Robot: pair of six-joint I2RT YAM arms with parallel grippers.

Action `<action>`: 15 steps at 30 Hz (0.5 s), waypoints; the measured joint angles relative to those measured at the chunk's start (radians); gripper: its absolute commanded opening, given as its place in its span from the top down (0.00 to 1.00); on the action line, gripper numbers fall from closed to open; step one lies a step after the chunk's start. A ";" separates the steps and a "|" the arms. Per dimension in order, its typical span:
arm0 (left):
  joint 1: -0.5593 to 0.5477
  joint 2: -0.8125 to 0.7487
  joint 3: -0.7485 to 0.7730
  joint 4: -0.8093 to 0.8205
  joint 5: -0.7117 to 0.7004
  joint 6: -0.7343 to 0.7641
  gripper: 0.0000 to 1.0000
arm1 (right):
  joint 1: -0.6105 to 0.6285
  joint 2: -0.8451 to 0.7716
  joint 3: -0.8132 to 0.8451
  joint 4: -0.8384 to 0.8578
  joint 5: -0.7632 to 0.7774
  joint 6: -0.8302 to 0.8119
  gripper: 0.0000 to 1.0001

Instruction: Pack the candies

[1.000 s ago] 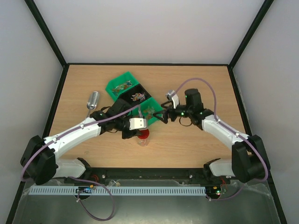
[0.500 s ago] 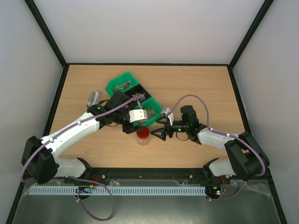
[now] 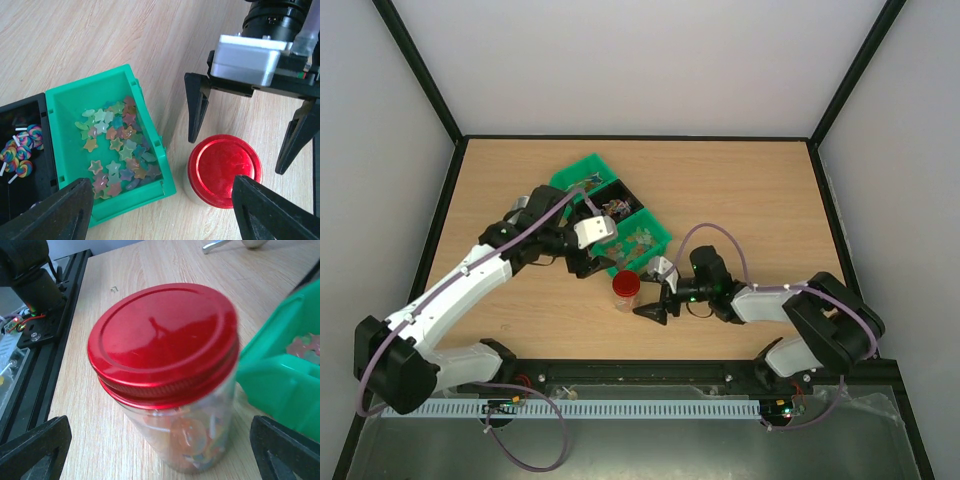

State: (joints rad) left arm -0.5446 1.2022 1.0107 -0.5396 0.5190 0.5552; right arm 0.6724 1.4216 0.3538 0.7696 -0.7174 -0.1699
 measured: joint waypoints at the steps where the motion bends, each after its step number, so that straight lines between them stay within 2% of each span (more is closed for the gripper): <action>1: 0.000 -0.006 -0.006 0.002 0.002 -0.001 0.21 | 0.014 0.010 -0.001 0.017 0.012 -0.007 0.01; 7: 0.000 -0.053 -0.073 0.003 0.002 0.000 0.21 | 0.071 0.075 -0.006 0.117 0.081 -0.031 0.00; 15: -0.002 -0.113 -0.178 0.011 -0.001 0.027 0.23 | 0.116 0.160 -0.006 0.247 0.137 -0.024 0.14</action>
State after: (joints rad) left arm -0.5465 1.0889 0.8326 -0.5282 0.5179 0.5823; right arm 0.7883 1.5814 0.3481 1.0168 -0.5800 -0.1944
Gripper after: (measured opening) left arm 0.774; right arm 0.896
